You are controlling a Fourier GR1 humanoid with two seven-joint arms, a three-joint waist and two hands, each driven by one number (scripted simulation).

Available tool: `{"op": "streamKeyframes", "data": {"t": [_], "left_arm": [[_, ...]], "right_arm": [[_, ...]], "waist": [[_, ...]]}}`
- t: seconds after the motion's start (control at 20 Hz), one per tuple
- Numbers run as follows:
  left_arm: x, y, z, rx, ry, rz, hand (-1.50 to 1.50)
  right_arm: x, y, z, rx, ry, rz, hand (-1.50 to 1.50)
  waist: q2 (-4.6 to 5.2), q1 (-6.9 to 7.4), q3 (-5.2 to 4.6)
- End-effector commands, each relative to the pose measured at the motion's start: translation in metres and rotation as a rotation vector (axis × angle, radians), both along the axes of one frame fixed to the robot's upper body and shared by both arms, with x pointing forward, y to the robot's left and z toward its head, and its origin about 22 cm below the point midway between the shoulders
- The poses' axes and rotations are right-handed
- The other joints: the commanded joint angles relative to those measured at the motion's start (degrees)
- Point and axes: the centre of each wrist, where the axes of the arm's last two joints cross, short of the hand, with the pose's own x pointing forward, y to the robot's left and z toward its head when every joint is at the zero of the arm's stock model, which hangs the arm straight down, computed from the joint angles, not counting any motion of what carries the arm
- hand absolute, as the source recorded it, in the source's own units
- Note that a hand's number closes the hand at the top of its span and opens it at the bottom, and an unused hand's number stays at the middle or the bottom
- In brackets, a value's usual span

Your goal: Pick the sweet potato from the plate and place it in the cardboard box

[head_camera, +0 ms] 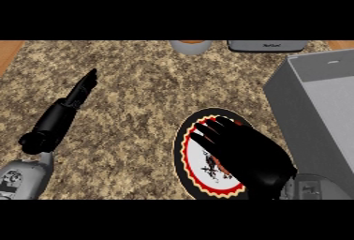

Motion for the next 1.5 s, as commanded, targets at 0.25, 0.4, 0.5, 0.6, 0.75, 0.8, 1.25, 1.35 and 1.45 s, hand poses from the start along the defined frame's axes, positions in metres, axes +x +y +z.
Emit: {"op": "streamKeyframes", "data": {"t": [0.25, 0.4, 0.5, 0.6, 0.75, 0.8, 1.25, 1.35, 1.45], "left_arm": [[-0.003, -0.013, -0.014, 0.004, -0.016, 0.003, 0.00], [0.002, 0.002, -0.004, 0.004, 0.013, 0.005, 0.00], [0.001, -0.001, 0.003, -0.016, 0.010, -0.010, 0.00], [-0.018, -0.008, 0.006, 0.015, 0.020, -0.006, 0.00], [-0.011, 0.001, -0.022, 0.003, 0.009, 0.004, 0.00], [0.005, -0.006, -0.010, 0.009, 0.009, 0.006, 0.00], [0.005, 0.003, 0.001, 0.005, -0.006, -0.003, 0.00], [-0.006, -0.001, 0.009, 0.005, 0.008, 0.006, 0.00], [0.012, 0.000, 0.004, -0.012, 0.009, -0.007, 0.00]], "right_arm": [[0.015, 0.000, -0.031, -0.093, -0.035, -0.014, -1.50], [0.035, 0.003, -0.040, -0.105, -0.030, -0.036, -1.50], [0.029, 0.011, -0.048, -0.109, -0.034, -0.034, -1.50], [0.030, 0.001, -0.057, -0.085, -0.021, -0.032, -1.50], [0.016, 0.006, -0.066, -0.054, -0.006, -0.003, -1.50], [0.019, 0.000, -0.069, -0.079, 0.009, 0.000, -1.50], [0.056, 0.010, -0.077, -0.140, -0.012, -0.060, -1.50], [0.027, -0.021, -0.098, -0.129, -0.023, -0.039, -1.50], [0.064, 0.003, -0.097, -0.127, -0.014, -0.068, -1.50]], "waist": [[0.06, 0.00, 0.01], [0.07, 0.17, 0.01], [0.03, 0.14, 0.01], [-0.02, 0.25, 0.03], [0.03, -0.06, 0.01], [0.04, -0.18, 0.01], [0.07, 0.12, 0.00], [-0.03, -0.07, 0.03], [0.09, 0.09, 0.01]]}}
